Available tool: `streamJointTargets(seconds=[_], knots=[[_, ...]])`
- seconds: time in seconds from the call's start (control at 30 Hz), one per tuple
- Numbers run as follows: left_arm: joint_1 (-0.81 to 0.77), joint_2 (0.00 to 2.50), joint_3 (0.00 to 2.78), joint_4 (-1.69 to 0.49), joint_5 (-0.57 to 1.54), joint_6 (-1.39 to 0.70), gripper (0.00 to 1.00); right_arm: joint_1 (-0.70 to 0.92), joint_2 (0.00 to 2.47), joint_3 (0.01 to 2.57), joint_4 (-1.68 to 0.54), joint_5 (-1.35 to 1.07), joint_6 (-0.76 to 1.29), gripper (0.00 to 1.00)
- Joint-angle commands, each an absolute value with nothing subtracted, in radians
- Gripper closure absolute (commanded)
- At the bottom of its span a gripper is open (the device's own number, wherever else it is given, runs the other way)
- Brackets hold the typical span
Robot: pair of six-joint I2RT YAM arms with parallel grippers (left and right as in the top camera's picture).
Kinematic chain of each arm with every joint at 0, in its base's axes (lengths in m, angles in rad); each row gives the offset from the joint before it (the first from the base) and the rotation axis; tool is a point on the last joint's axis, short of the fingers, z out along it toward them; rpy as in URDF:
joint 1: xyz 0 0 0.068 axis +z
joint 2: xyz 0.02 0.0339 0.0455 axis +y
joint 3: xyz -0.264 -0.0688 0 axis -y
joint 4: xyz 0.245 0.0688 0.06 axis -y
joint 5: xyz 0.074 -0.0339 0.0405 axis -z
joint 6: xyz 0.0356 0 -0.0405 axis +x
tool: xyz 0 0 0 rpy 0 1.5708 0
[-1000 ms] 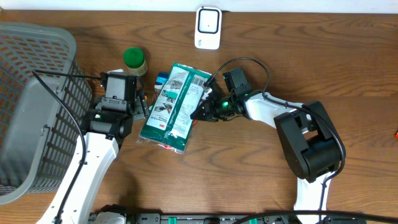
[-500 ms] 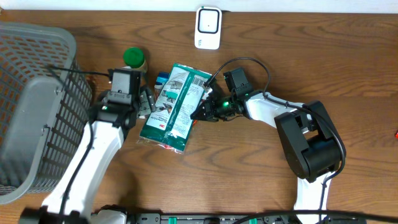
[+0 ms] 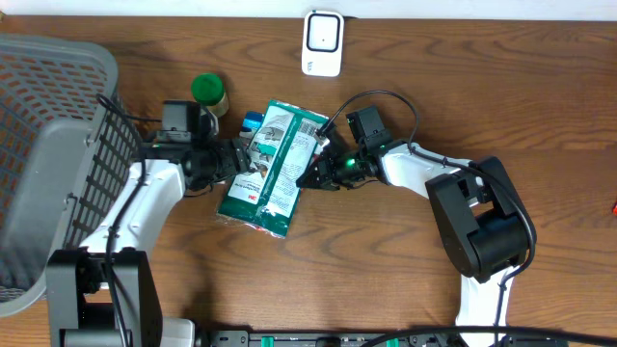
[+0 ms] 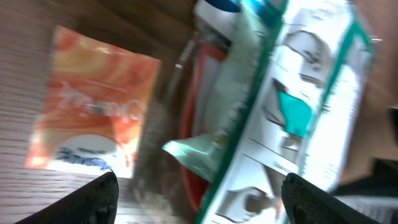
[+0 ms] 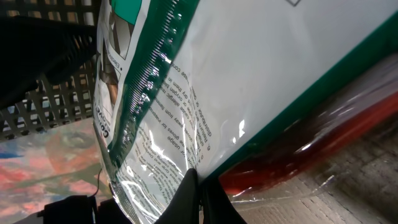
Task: Scan the item barcode
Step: 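Grasp the left edge of the glove package with the left gripper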
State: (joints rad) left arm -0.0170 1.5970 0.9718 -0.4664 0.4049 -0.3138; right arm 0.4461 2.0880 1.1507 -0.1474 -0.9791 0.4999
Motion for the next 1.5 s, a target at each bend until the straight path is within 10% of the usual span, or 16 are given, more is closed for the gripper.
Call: streamJointTargets(seconds=[0.0,1.0,1.47], knots=[[0.023,1.592,0.966,-0.465,0.595,-0.303,0.17,0.444,2.106,1.148,-0.150,-0.992,0.473,0.99],[0.051,1.689,0.965,-0.518,0.667,-0.241,0.27,0.444,2.106,1.148,-0.150,-0.993,0.474,0.99],[0.051,1.744,0.965,-0.518,0.726,-0.249,0.91,0.444,2.106,1.148,-0.150,-0.992,0.474,0.99]])
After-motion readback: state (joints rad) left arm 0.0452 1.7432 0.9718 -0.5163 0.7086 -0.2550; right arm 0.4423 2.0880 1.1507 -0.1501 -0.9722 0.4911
